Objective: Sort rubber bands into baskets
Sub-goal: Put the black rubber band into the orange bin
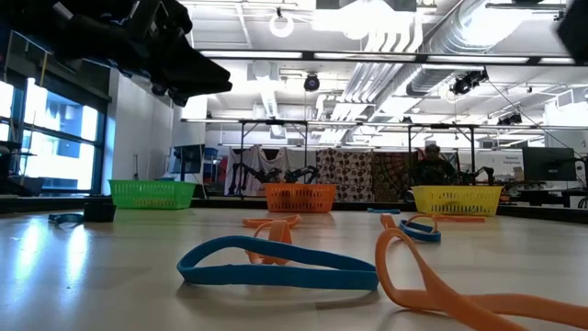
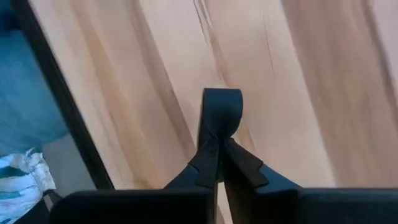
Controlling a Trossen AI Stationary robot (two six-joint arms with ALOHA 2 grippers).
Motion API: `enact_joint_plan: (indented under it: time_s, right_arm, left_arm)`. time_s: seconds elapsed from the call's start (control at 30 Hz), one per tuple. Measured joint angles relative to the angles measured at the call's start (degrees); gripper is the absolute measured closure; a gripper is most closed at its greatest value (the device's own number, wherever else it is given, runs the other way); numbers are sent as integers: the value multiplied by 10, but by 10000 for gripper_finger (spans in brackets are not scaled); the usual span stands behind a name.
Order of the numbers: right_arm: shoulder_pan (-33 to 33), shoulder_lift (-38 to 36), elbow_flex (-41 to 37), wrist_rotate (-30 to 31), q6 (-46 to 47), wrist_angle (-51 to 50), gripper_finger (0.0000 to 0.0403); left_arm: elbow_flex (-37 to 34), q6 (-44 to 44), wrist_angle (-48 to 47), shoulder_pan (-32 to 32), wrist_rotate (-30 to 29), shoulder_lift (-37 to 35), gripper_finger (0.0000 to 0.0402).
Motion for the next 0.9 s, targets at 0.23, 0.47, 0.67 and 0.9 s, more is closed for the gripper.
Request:
enact_joint_plan:
  time_s: [0.23, 0.47, 0.67, 0.9]
  right_arm:
    - [-110, 0, 35, 36, -159, 5, 401]
    - [-214, 0, 38, 69, -388, 85, 402]
    - [-298, 3, 37, 111, -528, 243, 402]
    - [-350, 26, 37, 59, -598, 382, 403]
  left_arm:
    - [0, -9, 0, -4, 0, 0, 273]
    - [0, -8, 0, -45, 6, 0, 273]
    - [0, 36, 0, -84, 0, 0, 273]
    - [0, 98, 10, -129, -49, 17, 273]
